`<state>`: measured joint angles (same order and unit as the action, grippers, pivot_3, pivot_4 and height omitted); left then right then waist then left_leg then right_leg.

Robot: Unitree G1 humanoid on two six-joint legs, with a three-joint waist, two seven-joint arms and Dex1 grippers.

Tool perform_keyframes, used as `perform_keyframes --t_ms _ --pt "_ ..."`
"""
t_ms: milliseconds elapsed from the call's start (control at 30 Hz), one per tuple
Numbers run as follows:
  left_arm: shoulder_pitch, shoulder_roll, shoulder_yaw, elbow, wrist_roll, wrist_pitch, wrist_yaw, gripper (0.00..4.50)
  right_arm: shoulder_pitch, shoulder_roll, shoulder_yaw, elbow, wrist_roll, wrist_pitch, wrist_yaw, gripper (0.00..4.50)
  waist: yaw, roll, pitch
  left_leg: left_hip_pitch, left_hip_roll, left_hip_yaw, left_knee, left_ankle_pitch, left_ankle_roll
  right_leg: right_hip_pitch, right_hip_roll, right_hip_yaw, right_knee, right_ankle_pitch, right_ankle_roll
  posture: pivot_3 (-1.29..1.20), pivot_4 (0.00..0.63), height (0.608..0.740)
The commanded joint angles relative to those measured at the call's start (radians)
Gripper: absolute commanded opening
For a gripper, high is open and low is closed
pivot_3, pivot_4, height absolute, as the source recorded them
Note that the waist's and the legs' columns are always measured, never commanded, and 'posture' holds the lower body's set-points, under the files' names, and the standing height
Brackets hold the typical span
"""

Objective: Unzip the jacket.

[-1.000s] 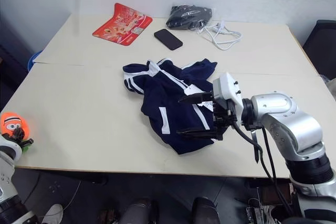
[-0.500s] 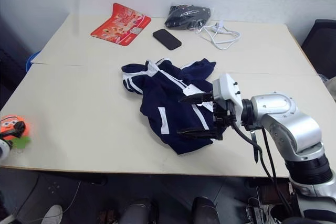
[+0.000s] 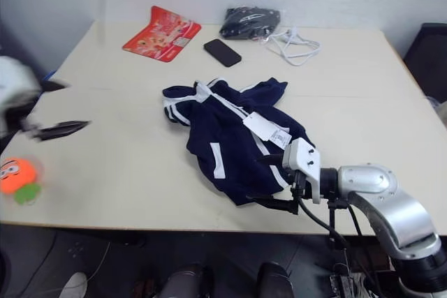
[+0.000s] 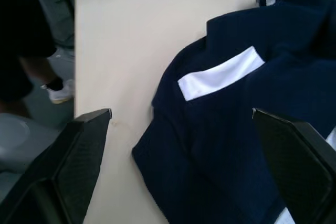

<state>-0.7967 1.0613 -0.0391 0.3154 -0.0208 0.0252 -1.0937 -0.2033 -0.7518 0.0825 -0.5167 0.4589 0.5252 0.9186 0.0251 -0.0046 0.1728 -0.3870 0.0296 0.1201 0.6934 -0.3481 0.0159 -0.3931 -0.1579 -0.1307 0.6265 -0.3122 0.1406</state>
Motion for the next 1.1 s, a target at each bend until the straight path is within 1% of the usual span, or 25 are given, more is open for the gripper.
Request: perform_keyframes --t_ms 33,133,200,300,433,533,667,700,767,800,867,933,967,1100 --pt "-0.222 -0.144 -0.166 0.335 0.160 -0.266 -0.021 4.48 -0.011 0.059 0.032 -0.028 -0.036 -0.029 -0.062 4.50 -0.003 -0.003 0.001 -0.001 0.000 0.000 0.000 0.000 0.000 -0.001 0.001 0.000 0.000 0.000 0.000 0.00 0.150 0.740" --pt "-0.383 -0.261 -0.281 0.623 0.299 -0.474 0.051 4.48 -0.009 0.134 0.045 -0.033 -0.025 0.006 -0.125 4.50 -0.022 -0.011 0.004 -0.003 0.000 0.001 0.000 -0.001 0.001 -0.004 0.001 -0.002 -0.001 0.000 0.001 0.00 0.150 0.740" --pt "-0.433 -0.311 -0.305 0.743 0.328 -0.534 0.078 4.48 0.001 0.151 0.055 -0.045 -0.027 0.018 -0.137 4.50 -0.031 -0.011 0.004 -0.004 0.001 0.001 -0.001 -0.002 0.002 -0.004 0.001 -0.004 -0.003 0.000 0.001 0.00 0.150 0.740" --pt "-0.478 -0.381 -0.355 0.868 0.401 -0.586 0.146 4.48 0.022 0.157 0.086 -0.049 -0.053 0.017 -0.150 4.50 -0.034 -0.011 0.004 -0.004 0.001 0.001 -0.004 -0.002 0.002 -0.005 0.000 -0.006 -0.005 0.001 0.001 0.00 0.150 0.740" --pt "-0.500 -0.419 -0.404 0.944 0.482 -0.613 0.217 4.48 0.036 0.167 0.134 -0.044 -0.087 0.011 -0.164 4.50 -0.029 -0.011 0.004 -0.004 0.001 0.001 -0.002 -0.002 0.002 -0.004 -0.001 -0.006 -0.004 0.001 0.001 0.00 0.150 0.740" --pt "-0.506 -0.428 -0.421 0.971 0.517 -0.624 0.243 3.88 0.039 0.189 0.168 -0.051 -0.092 0.022 -0.177 4.50 -0.028 -0.011 0.004 -0.004 0.001 0.000 0.003 -0.002 0.003 -0.003 -0.002 -0.006 0.000 0.001 0.002 0.00 0.150 0.740" --pt "-0.511 -0.427 -0.423 0.982 0.539 -0.638 0.254 2.64 0.031 0.213 0.195 -0.044 -0.100 0.036 -0.194 4.50 -0.027 -0.011 0.004 -0.003 0.001 0.000 0.005 -0.002 0.003 -0.002 -0.002 -0.006 0.001 0.001 0.002 0.00 0.150 0.740" --pt "-0.512 -0.428 -0.419 0.984 0.540 -0.637 0.252 2.40 0.027 0.214 0.208 -0.033 -0.116 0.029 -0.195 4.50 -0.027 -0.011 0.004 -0.003 0.001 0.000 0.004 -0.002 0.003 -0.002 -0.002 -0.006 0.001 0.001 0.002 0.00 0.150 0.740" --pt "-0.515 -0.430 -0.418 0.985 0.547 -0.639 0.250 1.74 0.010 0.215 0.248 0.009 -0.187 0.008 -0.219 4.50 -0.027 -0.011 0.004 -0.003 0.001 0.000 0.004 -0.002 0.003 -0.002 -0.002 -0.006 0.001 0.001 0.002 0.00 0.150 0.740" --pt "-0.515 -0.430 -0.415 0.986 0.548 -0.640 0.247 1.45 -0.004 0.207 0.283 0.048 -0.255 -0.022 -0.237 4.50 -0.028 -0.011 0.004 -0.003 0.001 0.000 0.004 -0.002 0.003 -0.002 -0.002 -0.006 0.001 0.001 0.002 0.00 0.150 0.740" --pt "-0.515 -0.431 -0.411 0.987 0.548 -0.640 0.243 0.77 -0.019 0.198 0.320 0.099 -0.338 -0.063 -0.255 4.50 -0.029 -0.011 0.004 -0.003 0.001 0.000 0.004 -0.002 0.003 -0.002 -0.002 -0.006 0.001 0.001 0.002 0.00 0.150 0.740" --pt "-0.518 -0.430 -0.406 0.987 0.545 -0.642 0.239 0.13 -0.025 0.198 0.326 0.134 -0.375 -0.069 -0.266 4.09 -0.029 -0.011 0.004 -0.003 0.001 0.000 0.004 -0.002 0.003 -0.003 -0.002 -0.006 0.001 0.001 0.002 0.00 0.150 0.740" --pt "-0.518 -0.428 -0.404 0.987 0.545 -0.643 0.239 0.00 -0.025 0.199 0.325 0.146 -0.387 -0.075 -0.269 3.85 -0.029 -0.012 0.004 -0.003 0.001 0.000 0.004 -0.002 0.003 -0.003 -0.002 -0.006 0.001 0.001 0.002 0.00 0.150 0.740" --pt "-0.511 -0.415 -0.398 0.983 0.538 -0.655 0.229 0.00 -0.015 0.171 0.316 0.158 -0.396 -0.096 -0.236 2.56 -0.029 -0.012 0.004 -0.003 0.001 0.000 0.004 -0.002 0.003 -0.002 -0.002 -0.006 0.001 0.001 0.002 0.00 0.150 0.740"
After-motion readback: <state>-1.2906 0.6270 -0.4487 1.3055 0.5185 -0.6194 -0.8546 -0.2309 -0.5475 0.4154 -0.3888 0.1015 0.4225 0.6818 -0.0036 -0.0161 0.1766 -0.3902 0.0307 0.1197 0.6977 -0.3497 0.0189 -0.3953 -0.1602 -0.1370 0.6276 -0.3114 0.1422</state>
